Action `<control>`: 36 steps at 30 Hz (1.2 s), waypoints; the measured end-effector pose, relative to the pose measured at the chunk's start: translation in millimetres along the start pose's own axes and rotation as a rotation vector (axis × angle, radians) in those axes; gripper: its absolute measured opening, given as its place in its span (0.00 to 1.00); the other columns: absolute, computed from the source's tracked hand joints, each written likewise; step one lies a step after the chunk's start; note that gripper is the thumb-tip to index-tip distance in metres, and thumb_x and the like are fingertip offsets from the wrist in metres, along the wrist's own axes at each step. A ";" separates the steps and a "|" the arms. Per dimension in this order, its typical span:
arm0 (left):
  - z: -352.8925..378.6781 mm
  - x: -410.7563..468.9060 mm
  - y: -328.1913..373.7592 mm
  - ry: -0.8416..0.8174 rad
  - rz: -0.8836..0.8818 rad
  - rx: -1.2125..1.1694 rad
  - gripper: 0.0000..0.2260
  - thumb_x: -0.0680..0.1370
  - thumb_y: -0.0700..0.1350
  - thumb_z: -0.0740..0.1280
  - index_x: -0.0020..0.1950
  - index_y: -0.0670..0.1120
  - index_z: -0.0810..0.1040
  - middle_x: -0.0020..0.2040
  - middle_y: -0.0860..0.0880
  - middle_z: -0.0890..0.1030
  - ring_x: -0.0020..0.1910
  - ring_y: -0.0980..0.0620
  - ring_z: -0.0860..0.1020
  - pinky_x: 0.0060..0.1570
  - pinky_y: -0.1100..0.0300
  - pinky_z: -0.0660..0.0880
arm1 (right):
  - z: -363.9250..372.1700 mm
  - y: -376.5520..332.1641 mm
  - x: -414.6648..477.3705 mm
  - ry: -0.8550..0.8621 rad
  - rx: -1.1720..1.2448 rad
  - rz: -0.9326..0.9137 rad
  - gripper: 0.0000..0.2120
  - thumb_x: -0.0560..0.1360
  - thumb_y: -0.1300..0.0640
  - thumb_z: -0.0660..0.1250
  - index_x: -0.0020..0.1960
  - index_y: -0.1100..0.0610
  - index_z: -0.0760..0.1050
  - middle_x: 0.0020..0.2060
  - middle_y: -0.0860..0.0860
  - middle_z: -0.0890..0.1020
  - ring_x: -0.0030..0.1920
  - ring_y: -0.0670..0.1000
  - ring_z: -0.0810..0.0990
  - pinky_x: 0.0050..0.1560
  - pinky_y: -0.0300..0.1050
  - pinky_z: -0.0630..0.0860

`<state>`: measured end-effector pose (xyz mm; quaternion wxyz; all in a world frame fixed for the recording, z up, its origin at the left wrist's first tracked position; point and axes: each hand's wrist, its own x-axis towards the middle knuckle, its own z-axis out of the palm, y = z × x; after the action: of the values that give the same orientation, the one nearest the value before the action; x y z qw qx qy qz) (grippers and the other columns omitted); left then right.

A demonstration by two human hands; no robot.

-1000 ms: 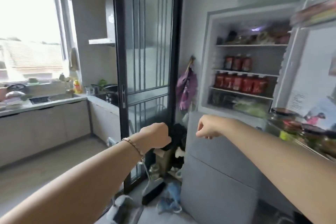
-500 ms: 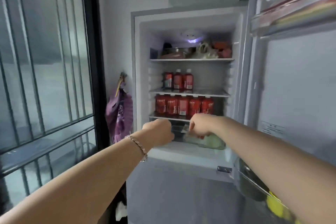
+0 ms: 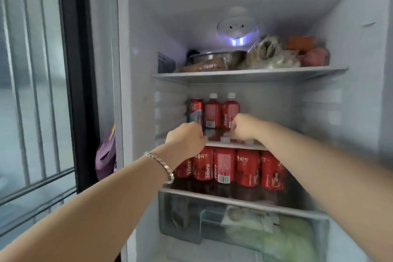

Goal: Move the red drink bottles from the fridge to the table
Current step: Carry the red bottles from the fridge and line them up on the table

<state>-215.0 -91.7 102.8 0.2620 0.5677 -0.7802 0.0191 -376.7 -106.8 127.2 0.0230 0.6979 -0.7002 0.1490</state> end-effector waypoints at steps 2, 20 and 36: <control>6.7 29.4 -6.1 0.015 0.010 -0.045 0.10 0.78 0.47 0.60 0.55 0.47 0.76 0.50 0.48 0.79 0.46 0.47 0.78 0.46 0.55 0.75 | 6.5 7.2 37.5 0.138 0.079 0.028 0.06 0.75 0.59 0.66 0.49 0.61 0.78 0.50 0.58 0.82 0.47 0.56 0.80 0.44 0.43 0.74; 49.1 233.8 -10.4 0.226 0.155 -0.257 0.22 0.78 0.48 0.61 0.69 0.42 0.65 0.67 0.41 0.68 0.66 0.42 0.68 0.64 0.52 0.66 | 22.5 58.9 226.6 0.249 0.479 0.190 0.40 0.51 0.48 0.82 0.61 0.55 0.75 0.55 0.54 0.82 0.56 0.54 0.80 0.59 0.51 0.77; 53.9 231.3 5.7 0.305 0.419 0.144 0.16 0.79 0.52 0.61 0.60 0.42 0.73 0.58 0.43 0.74 0.57 0.42 0.75 0.52 0.54 0.72 | 17.1 51.4 150.6 0.362 0.333 0.095 0.36 0.61 0.57 0.78 0.62 0.55 0.62 0.56 0.53 0.73 0.54 0.53 0.75 0.49 0.41 0.70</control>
<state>-291.4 -309.9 157.5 0.3261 0.4015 -0.8288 0.2135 -428.0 -257.9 138.0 0.0257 0.6203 -0.6824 0.3860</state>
